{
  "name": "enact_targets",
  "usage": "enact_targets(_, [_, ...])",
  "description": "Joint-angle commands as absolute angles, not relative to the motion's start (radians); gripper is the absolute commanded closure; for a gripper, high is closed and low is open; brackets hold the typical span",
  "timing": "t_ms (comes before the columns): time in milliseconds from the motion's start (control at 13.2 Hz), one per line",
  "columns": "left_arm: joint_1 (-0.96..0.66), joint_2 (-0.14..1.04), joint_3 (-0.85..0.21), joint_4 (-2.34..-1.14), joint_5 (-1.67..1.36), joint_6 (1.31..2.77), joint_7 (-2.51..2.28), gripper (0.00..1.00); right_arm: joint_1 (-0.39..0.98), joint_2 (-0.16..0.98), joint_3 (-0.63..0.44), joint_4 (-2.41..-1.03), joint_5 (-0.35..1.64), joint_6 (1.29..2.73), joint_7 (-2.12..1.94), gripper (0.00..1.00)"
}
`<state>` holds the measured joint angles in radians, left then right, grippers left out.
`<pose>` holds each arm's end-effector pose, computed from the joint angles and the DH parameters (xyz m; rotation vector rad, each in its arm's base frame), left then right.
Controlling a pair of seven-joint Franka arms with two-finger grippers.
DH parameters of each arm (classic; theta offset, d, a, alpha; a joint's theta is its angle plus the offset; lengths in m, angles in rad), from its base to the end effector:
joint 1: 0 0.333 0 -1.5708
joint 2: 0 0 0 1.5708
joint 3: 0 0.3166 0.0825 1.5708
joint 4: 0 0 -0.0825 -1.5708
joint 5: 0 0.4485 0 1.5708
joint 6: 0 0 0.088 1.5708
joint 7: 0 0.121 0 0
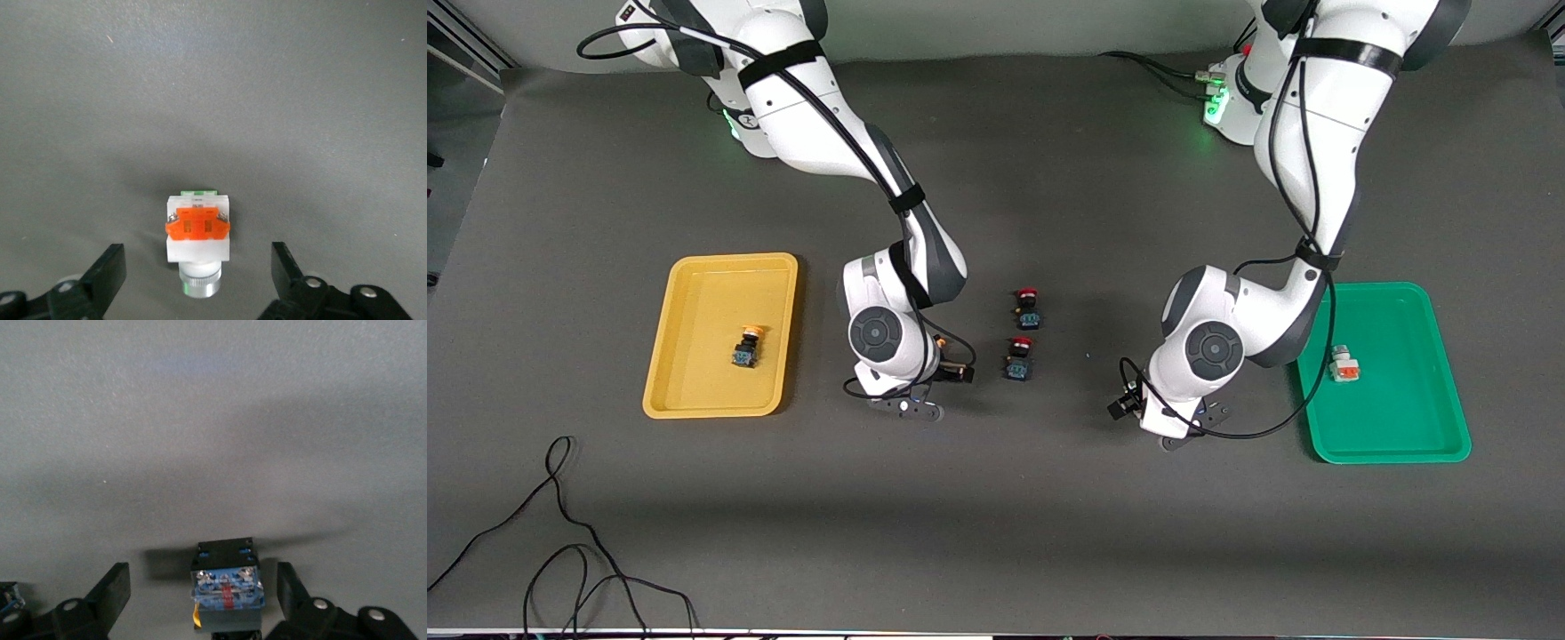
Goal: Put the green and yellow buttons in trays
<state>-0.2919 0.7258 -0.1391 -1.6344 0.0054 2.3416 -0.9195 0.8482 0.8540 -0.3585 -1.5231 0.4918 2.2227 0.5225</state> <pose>0.6692 -0.2995 0.1365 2.9754 0.7897 -0.0997 0.6331 0.3904 0.1095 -3.0619 0.3835 0.1855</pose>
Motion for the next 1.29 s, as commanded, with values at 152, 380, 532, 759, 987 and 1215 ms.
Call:
enact_targets(152, [-0.313,0.756,-0.124,-1.618,0.064,2.39,-0.948,0.38,0.871,0.839,-0.374,-1.534,0.512,2.235,0.545,1.0])
enact_targets(380, [-0.313,0.756,-0.124,-1.618,0.064,2.387,-0.948,0.8,0.864,0.766,-0.396,-1.529,0.497,2.174,0.541,1.0])
enact_targets(532, [-0.313,0.747,-0.124,-1.618,0.064,2.375,-0.946,0.85,0.873,0.685,-0.457,-1.522,0.495,2.055,0.537,1.0])
enact_targets(759, [-0.313,0.672,-0.132,-1.618,0.064,2.288,-0.939,0.85,0.871,0.548,-0.529,-1.522,0.441,1.88,0.526,1.0])
enact_targets(987, [-0.33,0.498,-0.144,-1.614,0.055,2.013,-0.933,0.83,0.851,0.437,-0.583,-1.525,0.283,1.719,0.421,1.0])
enact_targets(1215, [-0.325,0.362,-0.152,-1.618,0.054,1.834,-0.844,0.84,0.853,0.4,-0.733,-1.532,0.276,1.631,0.202,1.0])
